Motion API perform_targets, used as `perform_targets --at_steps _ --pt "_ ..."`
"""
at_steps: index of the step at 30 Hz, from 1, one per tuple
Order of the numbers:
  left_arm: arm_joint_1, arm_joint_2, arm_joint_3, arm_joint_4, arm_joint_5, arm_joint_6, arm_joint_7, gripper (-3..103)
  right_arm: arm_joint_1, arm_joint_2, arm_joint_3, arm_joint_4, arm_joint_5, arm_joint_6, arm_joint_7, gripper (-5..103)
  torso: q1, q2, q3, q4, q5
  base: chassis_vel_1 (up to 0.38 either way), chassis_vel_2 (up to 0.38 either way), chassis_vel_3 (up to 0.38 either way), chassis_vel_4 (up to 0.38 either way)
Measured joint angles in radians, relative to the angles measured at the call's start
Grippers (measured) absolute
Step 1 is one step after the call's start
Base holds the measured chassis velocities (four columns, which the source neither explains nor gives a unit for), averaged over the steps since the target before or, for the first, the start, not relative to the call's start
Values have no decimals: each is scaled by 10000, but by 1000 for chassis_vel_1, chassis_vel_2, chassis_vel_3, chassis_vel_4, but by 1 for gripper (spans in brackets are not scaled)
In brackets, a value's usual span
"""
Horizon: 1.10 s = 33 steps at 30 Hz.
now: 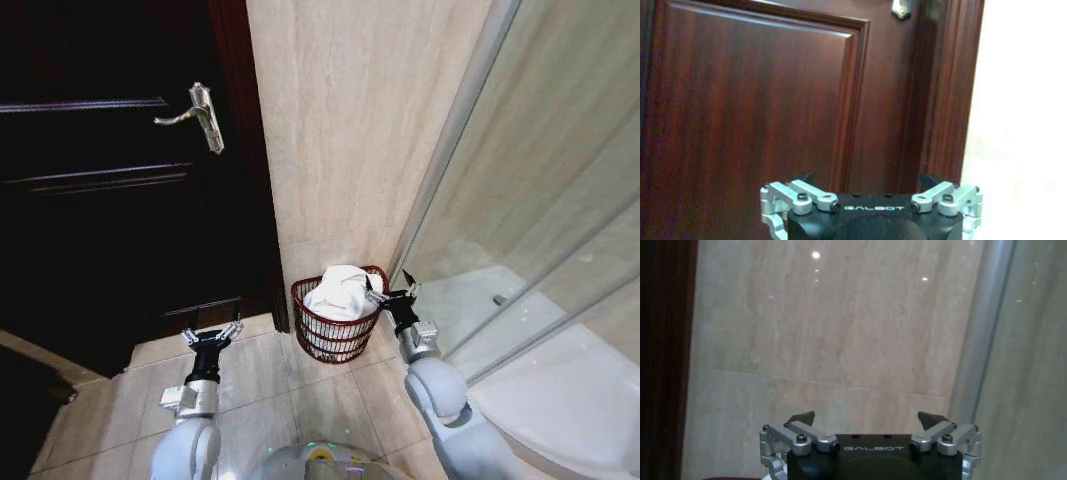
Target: Discard the used towel into the hamper.
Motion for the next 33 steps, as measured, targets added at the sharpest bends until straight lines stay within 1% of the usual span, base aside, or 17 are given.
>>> perform_targets --at_steps 9,16,17,19,20,22,23,24,27,28,31,32,33 --pt "24 12 -19 6 24 -76 6 100 70 28 -13 -40 268 -10 240 100 1 0 2 0 0 69 72 82 75" --pt "36 0 -26 8 42 -120 0 100 161 136 219 -50 545 -14 641 100 1 0 1 0 1 110 110 93 101" --pt "37 -2 -38 17 96 -125 -23 100 174 195 305 -50 575 -14 771 100 1 0 1 1 2 105 116 110 108" --pt "0 -61 -111 104 474 -227 -110 100 173 336 463 -43 571 0 1038 100 1 3 3 5 0 96 91 88 98" --pt "0 -61 -111 104 474 -227 -110 100 173 336 463 -43 571 0 1038 100 1 3 3 5 0 87 91 88 85" --pt "-66 -102 -151 174 943 -302 -331 100 116 570 641 41 520 -1 1282 100 6 19 12 6 0 68 85 42 62" --pt "-71 -110 -144 174 1059 -299 -477 100 66 703 718 97 401 -3 1451 100 15 40 24 5 -1 0 0 0 0" --pt "-71 -110 -144 174 1059 -299 -477 100 66 703 718 97 401 -3 1451 100 15 40 24 5 -1 0 0 0 0" --pt "-51 -113 -98 144 1115 -188 -608 100 -142 1103 929 221 -244 -53 1803 100 62 161 98 3 1 0 0 0 0" --pt "-51 -113 -98 144 1115 -188 -608 100 -142 1103 929 221 -244 -53 1803 100 62 161 98 3 1 0 0 0 0" --pt "-55 123 -139 13 809 212 -332 100 -430 1268 1025 545 -331 -388 1905 100 121 323 198 4 0 0 0 0 0" --pt "-55 123 -139 13 809 212 -332 100 -430 1268 1025 545 -331 -388 1905 100 121 323 198 4 0 0 0 0 0" --pt "-99 341 -161 -70 524 472 -240 100 -551 1285 1100 638 -341 -417 1880 100 145 392 241 5 0 0 0 0 0"
